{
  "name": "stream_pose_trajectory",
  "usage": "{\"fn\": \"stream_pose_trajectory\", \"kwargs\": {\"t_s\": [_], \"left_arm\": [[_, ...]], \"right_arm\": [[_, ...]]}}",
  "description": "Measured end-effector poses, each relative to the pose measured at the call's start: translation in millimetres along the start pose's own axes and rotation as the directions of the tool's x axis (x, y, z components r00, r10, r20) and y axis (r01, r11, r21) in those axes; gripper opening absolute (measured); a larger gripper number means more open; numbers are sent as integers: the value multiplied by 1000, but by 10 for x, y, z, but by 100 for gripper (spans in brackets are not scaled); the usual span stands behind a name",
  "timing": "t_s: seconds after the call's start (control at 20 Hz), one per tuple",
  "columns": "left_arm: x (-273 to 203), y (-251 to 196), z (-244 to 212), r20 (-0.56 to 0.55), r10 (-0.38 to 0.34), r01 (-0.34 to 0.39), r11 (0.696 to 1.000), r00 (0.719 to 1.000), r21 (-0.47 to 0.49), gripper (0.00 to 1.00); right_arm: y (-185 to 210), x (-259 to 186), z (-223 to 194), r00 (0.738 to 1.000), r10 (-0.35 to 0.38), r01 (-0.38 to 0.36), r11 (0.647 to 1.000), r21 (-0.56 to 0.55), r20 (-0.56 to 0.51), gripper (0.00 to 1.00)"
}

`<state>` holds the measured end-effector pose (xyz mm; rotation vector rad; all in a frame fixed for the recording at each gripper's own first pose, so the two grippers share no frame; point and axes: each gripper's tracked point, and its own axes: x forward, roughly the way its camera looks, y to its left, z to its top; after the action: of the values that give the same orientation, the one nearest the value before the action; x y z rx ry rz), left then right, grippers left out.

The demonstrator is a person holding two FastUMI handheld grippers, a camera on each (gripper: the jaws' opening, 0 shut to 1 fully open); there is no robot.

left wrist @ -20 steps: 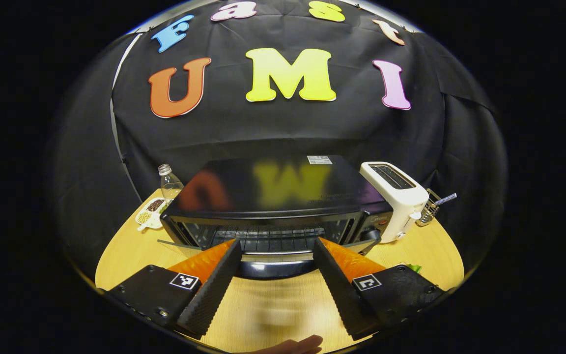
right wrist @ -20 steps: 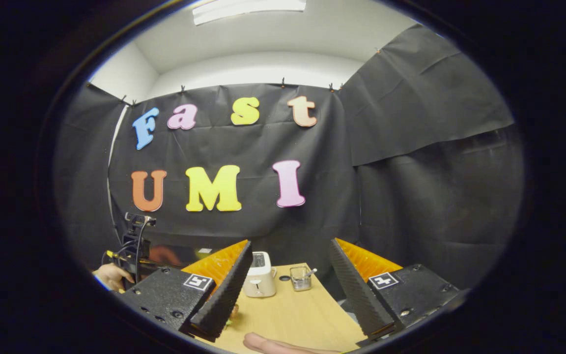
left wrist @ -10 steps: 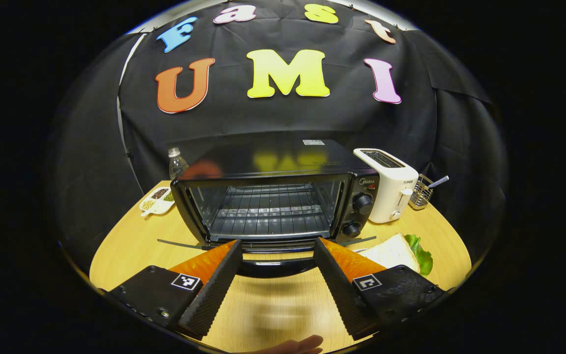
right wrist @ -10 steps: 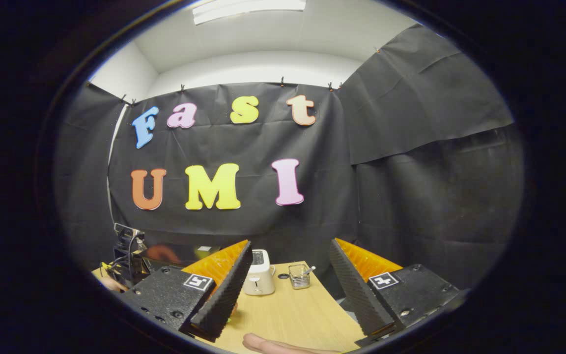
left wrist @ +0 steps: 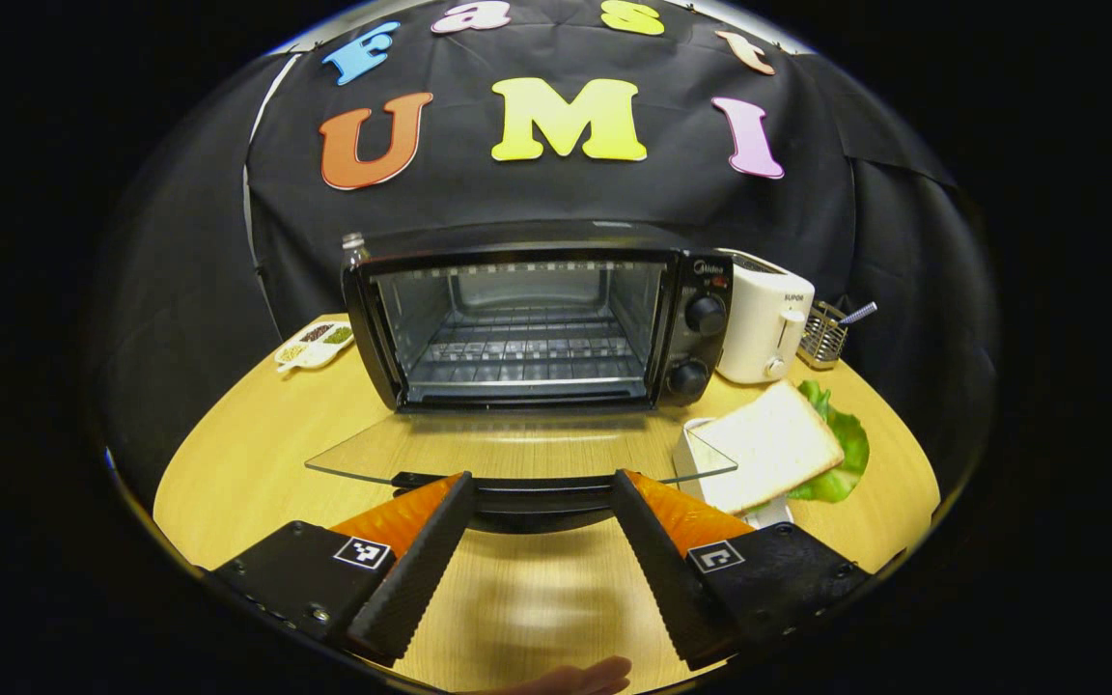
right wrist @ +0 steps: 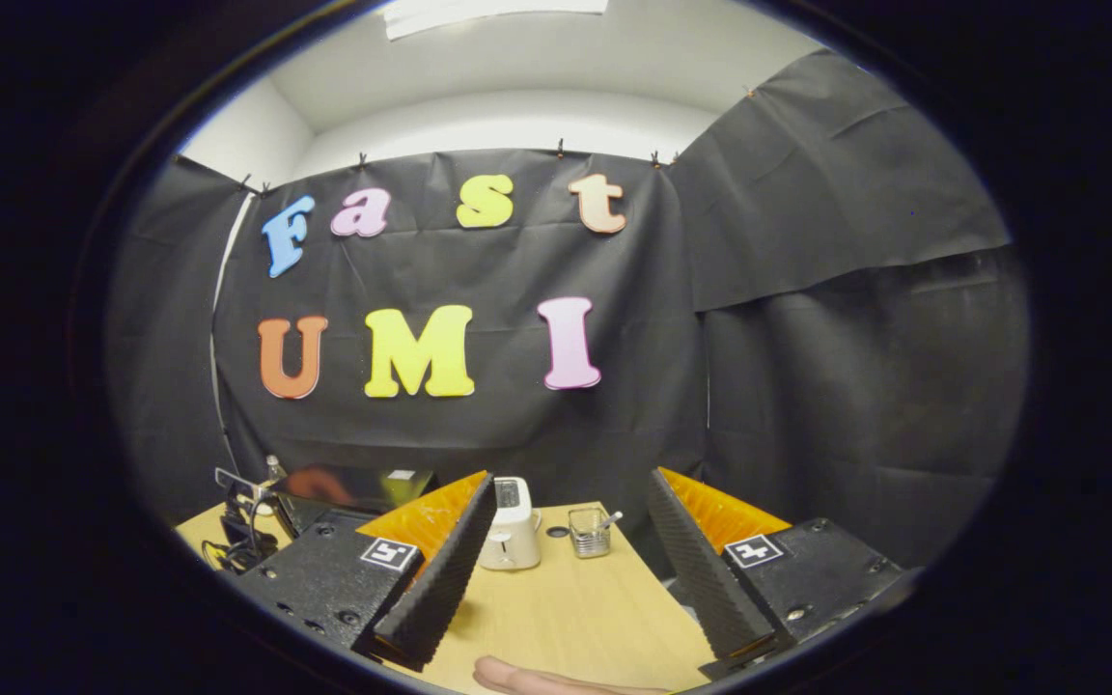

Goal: Open the electric oven with the left hand, put the food in, and close the electric oven.

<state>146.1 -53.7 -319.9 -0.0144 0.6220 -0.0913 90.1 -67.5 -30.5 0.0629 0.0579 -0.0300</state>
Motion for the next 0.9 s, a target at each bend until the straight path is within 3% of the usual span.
{"fn": "stream_pose_trajectory", "kwargs": {"t_s": [0.2, 0.25, 0.3, 0.35, 0.6, 0.85, 0.9], "left_arm": [[107, -34, -362, -63, -6, 6, 1000, 998, 1, 94], [149, -38, -478, -94, -9, 9, 1000, 996, -1, 94], [168, -42, -532, -106, -10, 10, 1000, 994, 1, 94], [170, -48, -528, -101, -9, 9, 1000, 995, 5, 95], [90, -71, -368, -24, -28, 28, 1000, 999, -3, 95], [-313, -46, 46, 127, -55, 59, 998, 990, -22, 94], [-415, -5, 168, 171, -50, 53, 998, 984, -14, 94]], "right_arm": [[30, 35, -67, 1000, -3, 3, 1000, -12, -20, 90], [42, 40, -78, 1000, -4, 4, 1000, -15, -24, 100], [51, 47, -103, 1000, -7, 7, 1000, -17, -30, 100], [63, 53, -114, 999, -9, 8, 1000, -17, -33, 90], [181, 164, -298, 996, 10, -12, 1000, -13, -87, 90], [272, 514, -660, 979, 37, -44, 999, -31, -201, 90], [301, 605, -747, 973, 48, -56, 998, -29, -226, 100]]}}
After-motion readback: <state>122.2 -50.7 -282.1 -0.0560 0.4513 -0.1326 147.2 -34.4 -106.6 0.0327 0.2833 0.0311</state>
